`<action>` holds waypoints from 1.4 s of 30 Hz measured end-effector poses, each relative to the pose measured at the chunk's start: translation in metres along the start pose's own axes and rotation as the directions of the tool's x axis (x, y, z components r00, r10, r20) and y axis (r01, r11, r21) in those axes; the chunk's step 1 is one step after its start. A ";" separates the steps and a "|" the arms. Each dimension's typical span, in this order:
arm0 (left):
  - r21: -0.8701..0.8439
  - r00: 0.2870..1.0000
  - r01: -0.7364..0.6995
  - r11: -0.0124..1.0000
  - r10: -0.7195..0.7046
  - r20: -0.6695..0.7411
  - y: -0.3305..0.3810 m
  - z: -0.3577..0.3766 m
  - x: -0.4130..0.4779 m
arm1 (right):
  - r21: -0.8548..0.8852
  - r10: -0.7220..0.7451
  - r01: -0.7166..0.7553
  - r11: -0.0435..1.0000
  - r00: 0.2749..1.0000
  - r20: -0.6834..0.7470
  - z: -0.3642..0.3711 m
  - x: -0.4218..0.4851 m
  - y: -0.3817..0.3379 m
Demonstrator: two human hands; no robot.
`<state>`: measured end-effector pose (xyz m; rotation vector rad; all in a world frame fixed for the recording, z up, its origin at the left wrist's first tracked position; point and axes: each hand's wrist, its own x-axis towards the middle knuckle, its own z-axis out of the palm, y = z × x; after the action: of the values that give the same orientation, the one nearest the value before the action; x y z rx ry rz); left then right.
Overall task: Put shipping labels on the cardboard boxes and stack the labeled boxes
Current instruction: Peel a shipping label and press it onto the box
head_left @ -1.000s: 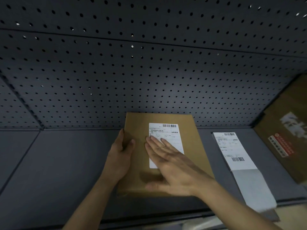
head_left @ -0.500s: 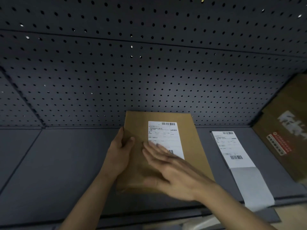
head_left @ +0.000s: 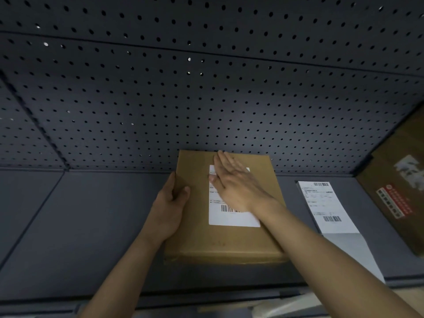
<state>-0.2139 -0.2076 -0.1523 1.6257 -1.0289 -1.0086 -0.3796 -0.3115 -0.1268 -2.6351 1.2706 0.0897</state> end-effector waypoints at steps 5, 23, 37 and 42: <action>0.002 1.000 -0.009 1.000 0.009 -0.021 0.001 0.002 -0.002 | 0.004 0.051 -0.051 0.999 0.998 -0.047 0.004 -0.001 -0.005; -0.037 0.999 -0.033 0.999 0.033 0.008 0.000 0.002 -0.002 | 0.108 0.093 -0.089 0.990 0.995 -0.029 0.015 -0.039 -0.026; -0.036 0.999 0.010 0.999 -0.009 0.032 0.002 -0.007 -0.004 | 0.170 0.330 -0.308 0.936 0.935 -0.126 0.000 -0.044 0.024; -0.051 0.997 0.000 0.999 0.004 0.083 -0.002 -0.015 -0.017 | 0.481 0.532 -0.411 0.774 0.835 -0.142 0.005 -0.078 0.043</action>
<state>-0.2047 -0.1868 -0.1477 1.5524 -1.0518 -1.1009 -0.4621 -0.2763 -0.1274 -1.9399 1.7874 -0.4455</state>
